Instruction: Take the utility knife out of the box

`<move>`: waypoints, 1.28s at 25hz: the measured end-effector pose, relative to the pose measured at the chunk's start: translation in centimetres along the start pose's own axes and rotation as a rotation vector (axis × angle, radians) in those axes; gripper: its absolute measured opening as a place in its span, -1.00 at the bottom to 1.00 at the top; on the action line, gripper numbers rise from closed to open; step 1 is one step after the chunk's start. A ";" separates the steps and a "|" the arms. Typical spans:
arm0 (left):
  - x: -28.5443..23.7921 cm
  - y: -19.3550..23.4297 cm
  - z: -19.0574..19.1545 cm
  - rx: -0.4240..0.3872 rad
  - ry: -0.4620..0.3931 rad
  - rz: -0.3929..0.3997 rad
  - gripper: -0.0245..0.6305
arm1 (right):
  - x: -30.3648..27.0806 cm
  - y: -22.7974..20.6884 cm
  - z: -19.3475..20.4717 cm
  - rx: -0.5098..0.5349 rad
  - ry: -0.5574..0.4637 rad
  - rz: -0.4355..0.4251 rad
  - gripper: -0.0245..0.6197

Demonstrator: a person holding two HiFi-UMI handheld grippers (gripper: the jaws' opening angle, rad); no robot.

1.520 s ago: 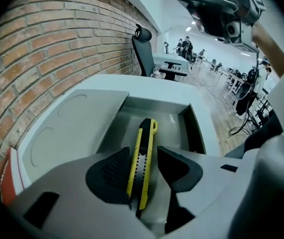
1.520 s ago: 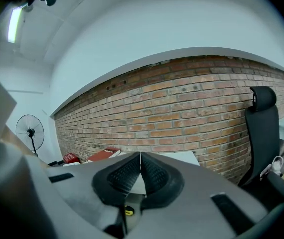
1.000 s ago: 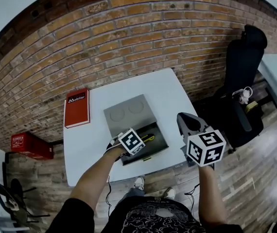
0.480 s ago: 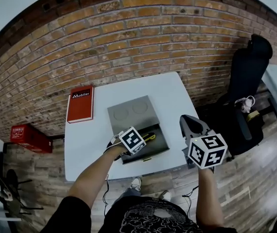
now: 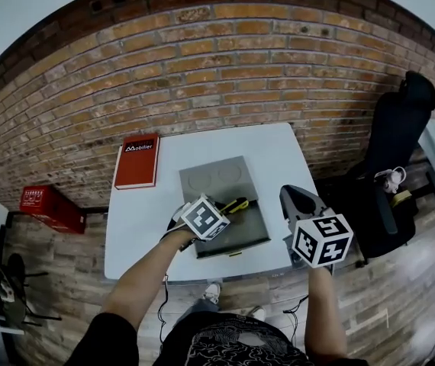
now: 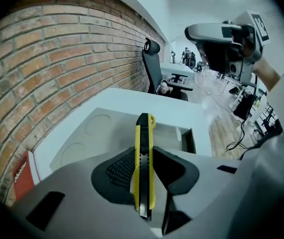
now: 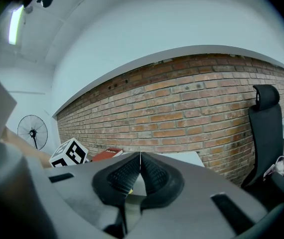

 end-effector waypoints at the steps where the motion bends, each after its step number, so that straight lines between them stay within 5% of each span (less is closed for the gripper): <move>1: 0.4 0.3 -0.2 0.003 -0.012 -0.016 -0.54 | -0.1 0.1 -0.1 0.004 -0.001 -0.005 -0.86; 16: 8.2 5.6 -3.4 0.186 -0.271 -0.237 -0.54 | -2.0 1.7 -3.2 0.072 -0.034 -0.063 -0.86; 24: 14.0 8.4 -4.1 0.379 -0.480 -0.372 -0.54 | -2.6 2.4 -4.9 0.113 -0.051 -0.081 -0.86; 32: 17.9 9.5 -2.5 0.504 -0.598 -0.510 -0.54 | -3.2 3.1 -5.8 0.155 -0.036 -0.095 -0.86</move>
Point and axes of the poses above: the fingertips, and each gripper's own axes: x backward along the fingers, y to its left, z out of its underside, the point moved 6 cm from there along x, backward along the fingers, and after that the axes turned 14 degrees about -z, right-handed, at the moved point
